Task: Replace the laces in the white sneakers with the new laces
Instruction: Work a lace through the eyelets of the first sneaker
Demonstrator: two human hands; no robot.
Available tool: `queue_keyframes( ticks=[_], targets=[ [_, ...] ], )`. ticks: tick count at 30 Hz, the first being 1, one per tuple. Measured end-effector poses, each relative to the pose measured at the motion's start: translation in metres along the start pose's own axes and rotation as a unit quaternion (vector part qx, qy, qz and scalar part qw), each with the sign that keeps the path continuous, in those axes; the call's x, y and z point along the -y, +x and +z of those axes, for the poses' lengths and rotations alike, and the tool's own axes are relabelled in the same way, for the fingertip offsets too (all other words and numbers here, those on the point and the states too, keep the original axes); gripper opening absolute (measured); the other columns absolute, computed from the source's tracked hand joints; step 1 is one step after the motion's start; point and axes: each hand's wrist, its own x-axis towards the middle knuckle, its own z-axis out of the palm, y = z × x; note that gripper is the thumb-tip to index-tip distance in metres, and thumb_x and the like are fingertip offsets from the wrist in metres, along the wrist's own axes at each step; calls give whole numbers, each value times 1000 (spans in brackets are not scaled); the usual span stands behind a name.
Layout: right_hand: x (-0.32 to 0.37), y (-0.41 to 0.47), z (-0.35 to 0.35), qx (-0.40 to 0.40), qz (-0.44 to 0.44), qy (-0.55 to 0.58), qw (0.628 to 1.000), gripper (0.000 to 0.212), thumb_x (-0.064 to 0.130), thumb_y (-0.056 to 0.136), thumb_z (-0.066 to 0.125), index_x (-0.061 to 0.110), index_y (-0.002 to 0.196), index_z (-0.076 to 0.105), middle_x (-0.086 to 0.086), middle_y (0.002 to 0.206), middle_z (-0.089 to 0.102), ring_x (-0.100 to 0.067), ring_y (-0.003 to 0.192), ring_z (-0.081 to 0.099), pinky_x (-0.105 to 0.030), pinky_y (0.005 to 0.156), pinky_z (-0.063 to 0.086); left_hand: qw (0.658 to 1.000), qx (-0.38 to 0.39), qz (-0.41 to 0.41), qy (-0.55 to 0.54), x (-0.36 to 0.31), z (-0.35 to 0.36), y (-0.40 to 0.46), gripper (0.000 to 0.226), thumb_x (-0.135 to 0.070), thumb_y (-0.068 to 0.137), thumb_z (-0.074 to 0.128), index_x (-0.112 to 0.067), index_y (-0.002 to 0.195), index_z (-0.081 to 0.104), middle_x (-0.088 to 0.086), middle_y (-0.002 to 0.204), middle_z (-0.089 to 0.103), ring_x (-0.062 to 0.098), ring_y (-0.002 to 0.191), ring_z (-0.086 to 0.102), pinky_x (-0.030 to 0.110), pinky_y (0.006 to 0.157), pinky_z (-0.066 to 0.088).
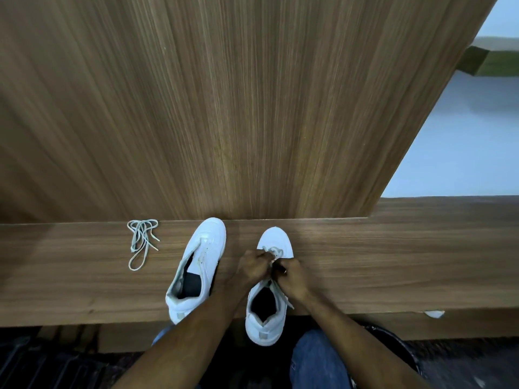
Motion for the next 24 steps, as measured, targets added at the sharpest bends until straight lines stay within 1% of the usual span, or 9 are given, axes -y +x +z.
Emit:
queue_keyframes(
  ticks=[2, 5, 7, 9, 13, 18, 20, 22, 24],
  targets=[
    [-2, 0, 2, 0, 23, 63, 998, 22, 32, 81, 49, 35, 66, 66, 2, 70, 68, -21, 69, 64, -39, 64, 54, 995, 13, 52, 86, 4, -9, -6, 29, -27, 92, 56, -19, 65, 64, -4, 69, 62, 14, 76, 60, 14, 60, 40],
    [-4, -2, -1, 35, 86, 220, 971, 37, 11, 88, 57, 27, 55, 66, 0, 58, 59, -19, 58, 55, -38, 55, 47, 966, 17, 128, 223, 14, -20, -12, 20, -30, 92, 57, -21, 93, 75, -3, 93, 72, 9, 83, 62, 8, 57, 34],
    [-6, -1, -3, 66, 131, 298, 943, 36, 5, 87, 59, 22, 58, 71, -7, 65, 64, -22, 63, 57, -34, 59, 46, 926, -3, 181, 332, 20, -23, -12, 24, -39, 92, 56, -27, 104, 72, -4, 101, 72, 13, 91, 65, 17, 66, 38],
    [-2, 1, -8, 74, 154, 343, 923, 28, 0, 83, 61, 16, 63, 73, -15, 71, 65, -26, 67, 59, -34, 61, 47, 890, -13, 220, 399, 23, -22, -11, 28, -47, 90, 54, -30, 105, 70, -5, 104, 70, 17, 95, 64, 27, 76, 44],
    [7, 4, -20, 93, 183, 342, 917, 11, 1, 77, 63, 4, 81, 72, -13, 71, 64, -22, 61, 60, -27, 56, 49, 834, -6, 264, 484, 25, -23, -10, 33, -45, 89, 46, -30, 108, 68, -6, 115, 65, 21, 107, 60, 34, 90, 43],
    [15, 14, -23, 141, 235, 331, 903, 15, 5, 77, 62, 16, 86, 66, -1, 72, 64, -14, 68, 60, -24, 61, 51, 719, -51, 461, 518, 20, -28, -8, 18, -33, 70, 66, -28, 84, 76, -10, 116, 65, 20, 120, 56, 40, 91, 48],
    [14, 14, -20, 131, 220, 330, 909, 14, 4, 81, 60, 17, 81, 66, -2, 72, 65, -14, 67, 60, -26, 62, 51, 727, -28, 456, 513, 18, -31, -6, 21, -33, 72, 65, -28, 89, 76, -13, 109, 68, 17, 122, 55, 43, 99, 43],
    [11, 11, -17, 97, 170, 317, 928, 20, 1, 84, 59, 16, 73, 67, -3, 70, 66, -14, 62, 61, -26, 60, 51, 791, 8, 396, 467, 17, -32, -6, 28, -37, 74, 56, -25, 91, 75, -10, 102, 70, 16, 117, 57, 44, 103, 37],
    [4, 8, -12, 56, 89, 256, 961, 29, -2, 86, 57, 20, 70, 69, 5, 63, 67, -7, 58, 60, -26, 59, 50, 857, 17, 313, 409, 14, -31, -6, 42, -48, 71, 44, -24, 86, 74, -5, 92, 71, 18, 103, 63, 38, 94, 41]
  ],
)
